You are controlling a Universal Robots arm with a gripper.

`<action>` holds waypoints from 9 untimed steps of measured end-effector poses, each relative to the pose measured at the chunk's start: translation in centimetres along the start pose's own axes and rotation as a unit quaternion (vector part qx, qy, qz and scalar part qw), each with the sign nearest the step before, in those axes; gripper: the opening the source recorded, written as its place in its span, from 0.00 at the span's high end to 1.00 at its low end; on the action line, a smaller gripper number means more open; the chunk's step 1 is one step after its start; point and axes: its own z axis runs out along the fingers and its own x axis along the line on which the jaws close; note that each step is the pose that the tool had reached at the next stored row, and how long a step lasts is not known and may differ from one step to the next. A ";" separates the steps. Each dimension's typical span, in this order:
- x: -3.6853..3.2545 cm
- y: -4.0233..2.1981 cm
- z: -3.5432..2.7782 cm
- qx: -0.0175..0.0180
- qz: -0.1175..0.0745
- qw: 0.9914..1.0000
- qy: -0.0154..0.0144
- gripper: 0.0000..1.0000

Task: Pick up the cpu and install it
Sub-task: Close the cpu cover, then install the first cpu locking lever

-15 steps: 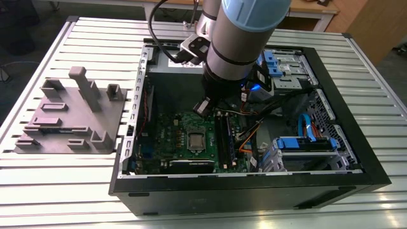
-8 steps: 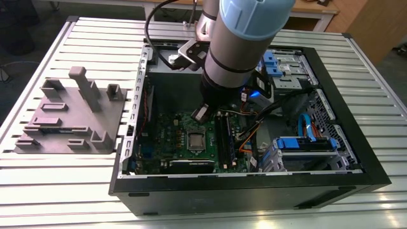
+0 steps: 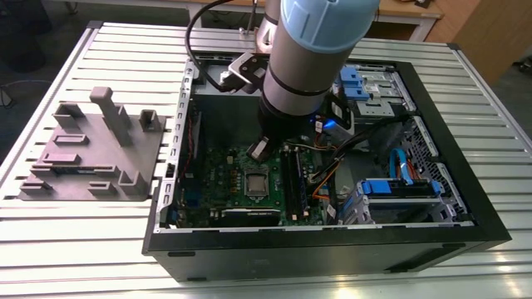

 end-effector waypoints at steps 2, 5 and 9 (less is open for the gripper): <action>0.16 -0.02 -0.02 0.001 0.000 1.000 0.001 0.90; 0.17 -0.02 -0.02 0.001 -0.001 1.000 0.001 0.90; 0.17 -0.02 -0.02 0.001 -0.001 1.000 0.002 0.90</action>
